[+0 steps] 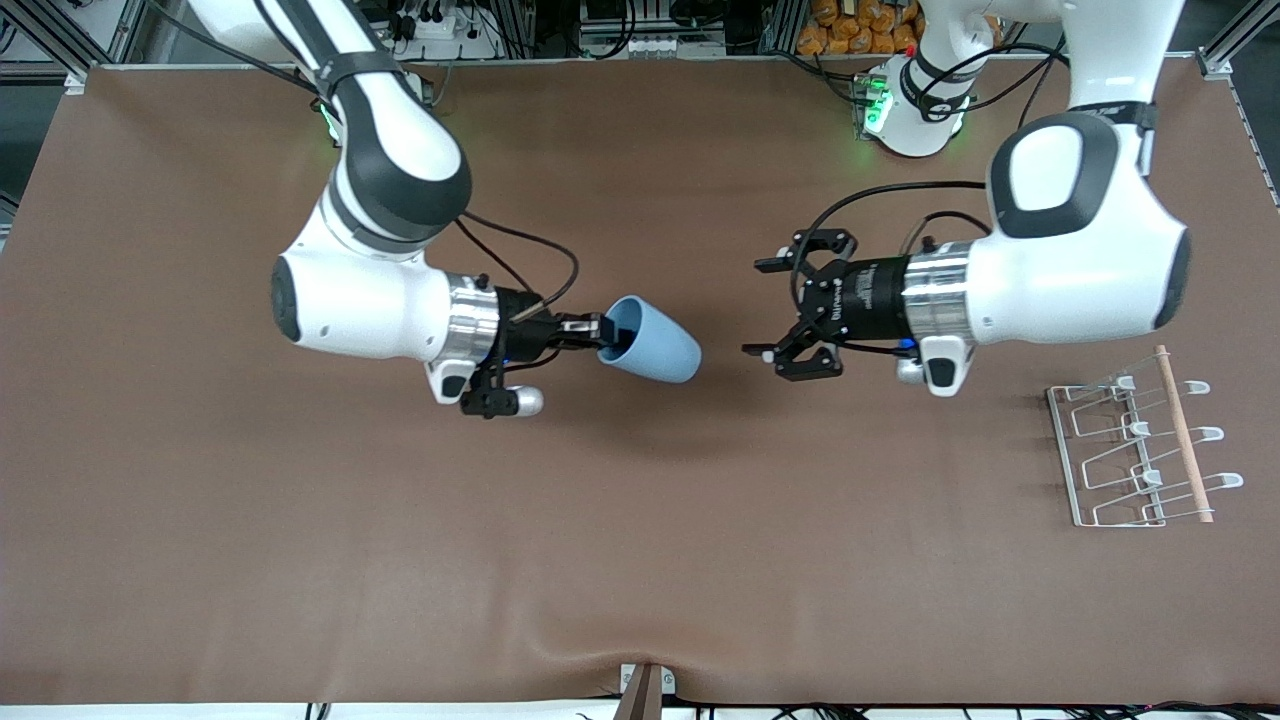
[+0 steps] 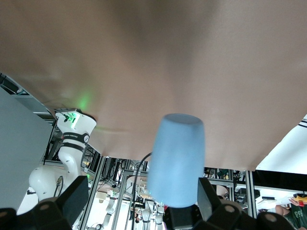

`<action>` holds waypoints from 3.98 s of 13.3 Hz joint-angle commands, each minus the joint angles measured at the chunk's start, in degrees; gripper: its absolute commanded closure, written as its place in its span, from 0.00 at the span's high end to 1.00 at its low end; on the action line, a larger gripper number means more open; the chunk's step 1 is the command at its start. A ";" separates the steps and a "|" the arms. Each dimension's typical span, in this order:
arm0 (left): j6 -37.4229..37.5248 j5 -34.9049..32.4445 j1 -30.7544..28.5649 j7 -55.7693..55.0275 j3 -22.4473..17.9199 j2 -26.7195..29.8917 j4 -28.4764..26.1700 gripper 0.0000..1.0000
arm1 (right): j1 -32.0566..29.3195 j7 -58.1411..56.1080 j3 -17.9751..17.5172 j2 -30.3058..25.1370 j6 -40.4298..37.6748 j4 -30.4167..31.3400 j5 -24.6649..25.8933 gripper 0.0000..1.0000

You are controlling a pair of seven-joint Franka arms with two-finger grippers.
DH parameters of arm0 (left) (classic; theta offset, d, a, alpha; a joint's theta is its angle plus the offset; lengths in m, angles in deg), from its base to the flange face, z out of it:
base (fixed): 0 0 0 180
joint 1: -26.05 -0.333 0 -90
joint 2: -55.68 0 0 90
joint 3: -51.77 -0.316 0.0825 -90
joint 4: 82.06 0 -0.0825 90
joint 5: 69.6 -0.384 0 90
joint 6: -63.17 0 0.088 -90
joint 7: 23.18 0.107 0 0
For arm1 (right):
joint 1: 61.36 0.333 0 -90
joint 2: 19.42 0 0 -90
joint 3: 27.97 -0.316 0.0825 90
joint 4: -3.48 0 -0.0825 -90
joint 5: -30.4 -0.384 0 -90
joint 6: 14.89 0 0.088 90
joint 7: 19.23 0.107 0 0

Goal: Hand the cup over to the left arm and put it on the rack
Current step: 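Carry the cup to mid-table while the left gripper reaches toward it, then grasp the cup base with the left gripper and open the right gripper, then carry the cup toward the rack while the right gripper withdraws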

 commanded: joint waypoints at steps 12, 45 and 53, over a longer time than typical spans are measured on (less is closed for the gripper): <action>-5.94 -4.19 4.45 2.55 -0.09 -3.70 0.93 1.00 | 4.39 9.60 0.11 -1.62 4.51 -0.18 -1.20 0.00; 3.37 -52.93 1.65 18.36 -0.88 -1.51 -2.58 0.00 | -20.45 -14.00 0.99 -8.03 -27.28 0.61 30.95 1.00; -2.15 -76.33 0.33 22.94 -0.35 3.31 -13.98 0.00 | -29.44 -19.05 1.42 -22.79 -33.46 3.95 54.94 1.00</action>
